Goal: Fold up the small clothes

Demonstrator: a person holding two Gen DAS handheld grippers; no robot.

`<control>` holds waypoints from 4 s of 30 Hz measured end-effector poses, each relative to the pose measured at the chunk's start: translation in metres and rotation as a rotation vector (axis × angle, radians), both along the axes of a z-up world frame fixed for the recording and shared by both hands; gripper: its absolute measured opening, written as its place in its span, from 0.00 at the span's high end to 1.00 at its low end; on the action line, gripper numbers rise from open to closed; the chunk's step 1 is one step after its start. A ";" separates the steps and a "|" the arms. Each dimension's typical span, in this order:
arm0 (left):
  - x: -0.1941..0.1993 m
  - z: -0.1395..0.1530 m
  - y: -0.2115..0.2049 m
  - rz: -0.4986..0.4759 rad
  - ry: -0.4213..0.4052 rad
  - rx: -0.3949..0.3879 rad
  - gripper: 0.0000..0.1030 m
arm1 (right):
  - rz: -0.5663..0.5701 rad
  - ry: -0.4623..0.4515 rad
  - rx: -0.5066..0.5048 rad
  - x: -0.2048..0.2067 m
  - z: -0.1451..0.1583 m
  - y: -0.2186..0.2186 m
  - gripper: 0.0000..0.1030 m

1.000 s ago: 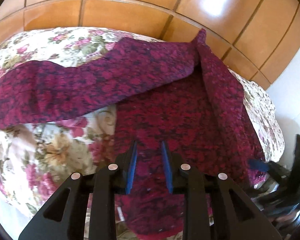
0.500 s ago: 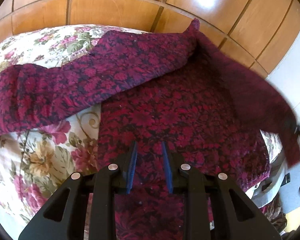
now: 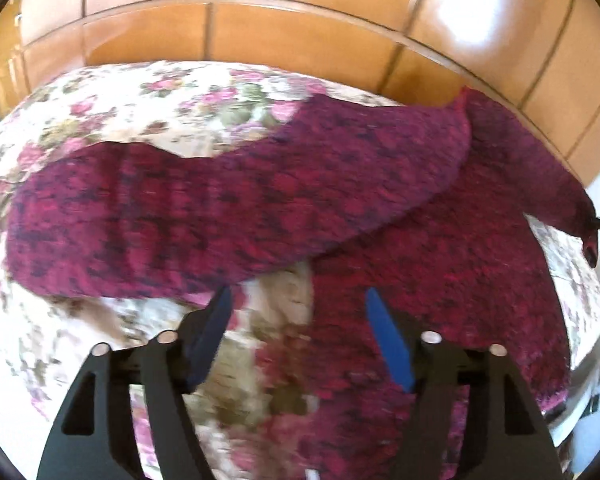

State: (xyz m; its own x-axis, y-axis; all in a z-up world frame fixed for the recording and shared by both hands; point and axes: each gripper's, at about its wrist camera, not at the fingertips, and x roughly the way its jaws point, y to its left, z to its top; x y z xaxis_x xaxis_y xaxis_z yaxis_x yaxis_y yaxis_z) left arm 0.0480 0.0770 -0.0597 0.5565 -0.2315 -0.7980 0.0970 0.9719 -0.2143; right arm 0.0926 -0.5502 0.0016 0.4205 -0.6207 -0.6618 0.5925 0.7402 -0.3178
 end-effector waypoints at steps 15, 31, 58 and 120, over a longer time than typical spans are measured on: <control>0.000 -0.018 0.094 0.283 0.029 -0.022 0.32 | 0.203 -0.086 0.113 0.013 -0.010 0.080 0.05; -0.011 -0.029 0.035 -0.121 -0.252 0.573 0.22 | 0.523 -0.034 0.474 -0.010 -0.083 0.276 0.03; 0.168 0.105 0.135 0.101 -0.266 0.054 0.92 | 0.476 -0.102 0.472 -0.010 -0.090 0.272 0.02; 0.163 0.005 0.306 0.868 -0.033 -0.135 0.27 | 0.459 -0.074 0.407 -0.006 -0.091 0.281 0.02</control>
